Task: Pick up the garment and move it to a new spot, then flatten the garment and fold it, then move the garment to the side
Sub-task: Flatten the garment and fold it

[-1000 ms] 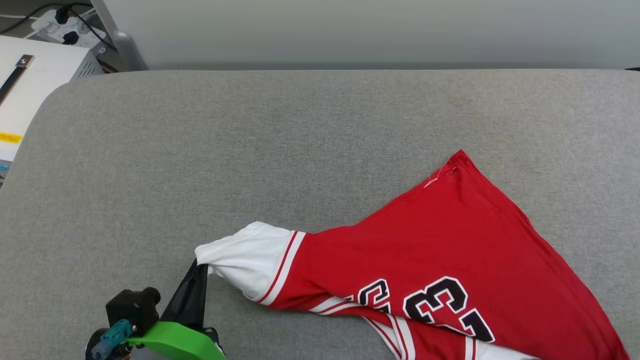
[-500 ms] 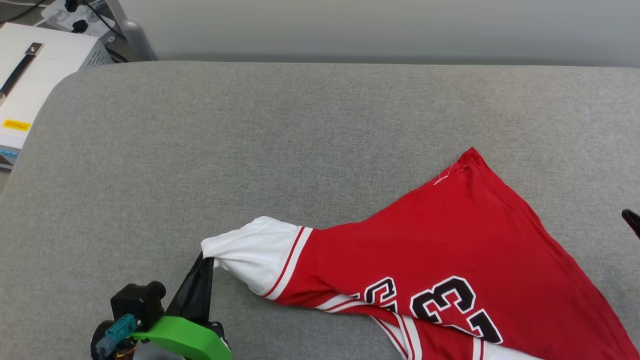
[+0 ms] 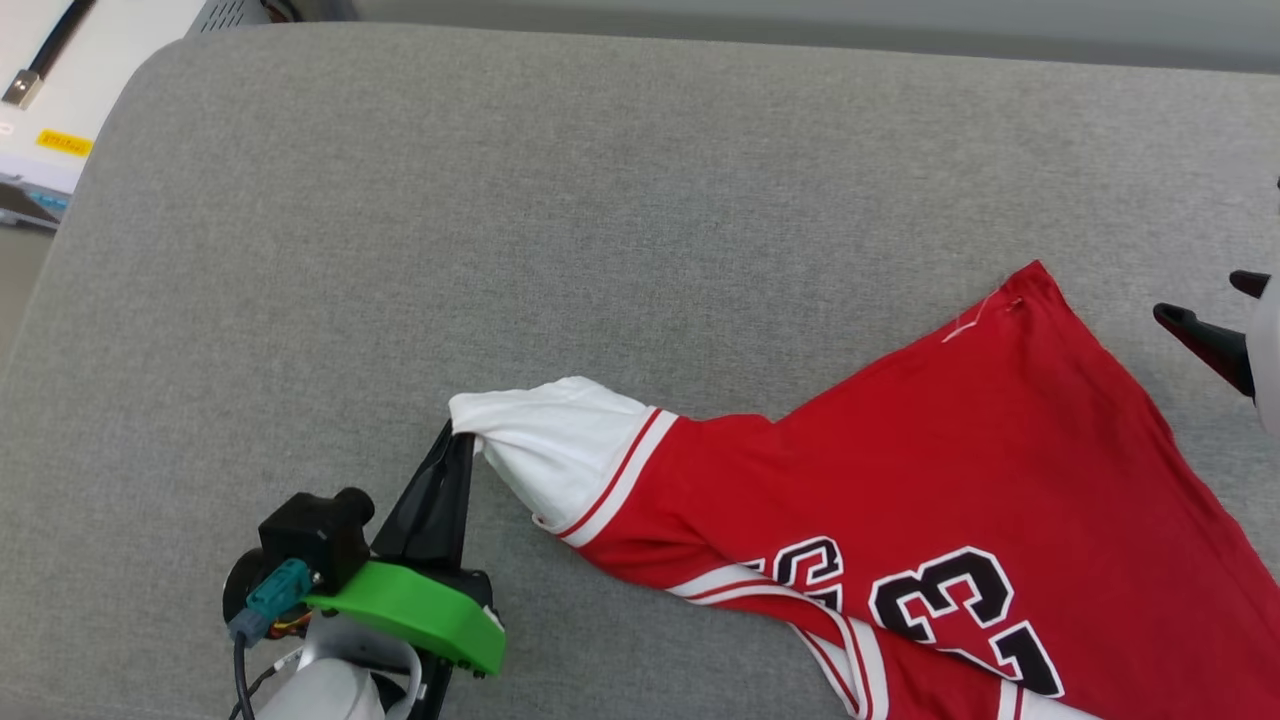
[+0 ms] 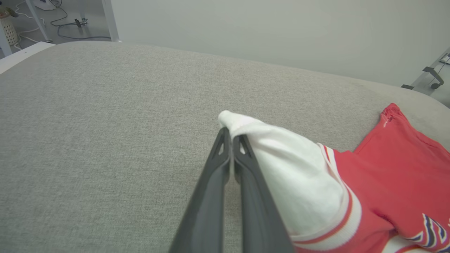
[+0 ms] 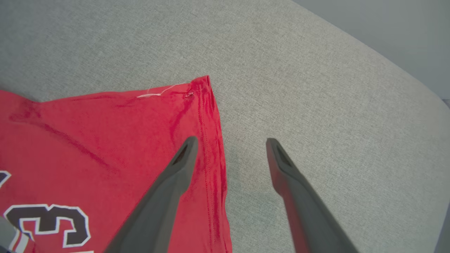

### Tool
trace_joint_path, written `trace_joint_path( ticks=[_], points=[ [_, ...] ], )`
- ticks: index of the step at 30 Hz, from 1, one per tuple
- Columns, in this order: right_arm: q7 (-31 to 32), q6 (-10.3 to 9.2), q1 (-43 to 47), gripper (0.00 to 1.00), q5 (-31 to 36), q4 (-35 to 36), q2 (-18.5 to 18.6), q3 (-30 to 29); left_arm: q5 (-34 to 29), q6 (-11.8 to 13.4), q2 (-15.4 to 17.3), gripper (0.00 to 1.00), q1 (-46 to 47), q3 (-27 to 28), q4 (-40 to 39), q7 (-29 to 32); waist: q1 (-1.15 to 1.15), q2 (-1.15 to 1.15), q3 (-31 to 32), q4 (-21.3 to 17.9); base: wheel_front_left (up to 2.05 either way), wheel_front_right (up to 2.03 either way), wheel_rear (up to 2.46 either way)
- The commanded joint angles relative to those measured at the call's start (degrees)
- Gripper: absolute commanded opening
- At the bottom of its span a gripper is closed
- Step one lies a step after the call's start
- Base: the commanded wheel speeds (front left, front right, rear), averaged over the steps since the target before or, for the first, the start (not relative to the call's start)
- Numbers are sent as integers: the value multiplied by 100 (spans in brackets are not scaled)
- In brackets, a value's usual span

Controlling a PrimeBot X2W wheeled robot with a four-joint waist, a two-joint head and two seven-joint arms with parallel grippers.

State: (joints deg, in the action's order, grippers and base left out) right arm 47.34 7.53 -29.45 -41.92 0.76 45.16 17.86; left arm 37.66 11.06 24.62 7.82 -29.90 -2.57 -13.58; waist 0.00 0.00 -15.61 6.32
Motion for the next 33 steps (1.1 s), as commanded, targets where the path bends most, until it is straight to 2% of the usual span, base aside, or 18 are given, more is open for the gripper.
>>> trace_joint_path(
  ticks=[1,9,10,14,18,19,20,26,33],
  points=[
    [79,-4,-225,100,50,-152,-59,137,-57,-43,-55,0,150,-12,25,-38,0,0,-289,260,0,0,0],
    [69,-4,-1138,100,93,-1312,-428,886,-162,-183,-250,0,472,-68,137,-84,0,0,-652,500,0,0,0],
    [-125,-4,-1296,100,79,-1754,-562,1124,-190,-221,-293,0,544,-61,167,-98,0,0,-769,545,0,0,0],
    [-307,-4,-1295,100,177,-2316,-589,1609,-222,-272,-340,0,619,-60,215,-109,0,0,-873,580,0,0,0],
    [-384,-4,-1172,100,-62,-2654,-609,2003,-242,-306,-378,0,653,-54,283,-117,0,0,-882,581,0,0,0],
    [-421,-4,-1170,43,-128,-2687,-586,2101,-245,-311,-383,0,648,-49,305,-119,0,0,-867,565,0,0,0],
    [-501,-4,-1186,0,-171,-2704,-558,2163,-250,-322,-387,0,646,-56,326,-121,0,0,-846,553,0,0,0],
    [-1534,-4,-1386,0,-418,-2639,-513,2250,-259,-380,-414,0,602,-67,474,-127,0,0,-474,415,0,0,0],
    [-2803,-4,-1252,0,-719,-2216,-265,2189,-317,-370,-171,0,546,7,409,-81,0,0,235,207,0,0,0]
  ],
)
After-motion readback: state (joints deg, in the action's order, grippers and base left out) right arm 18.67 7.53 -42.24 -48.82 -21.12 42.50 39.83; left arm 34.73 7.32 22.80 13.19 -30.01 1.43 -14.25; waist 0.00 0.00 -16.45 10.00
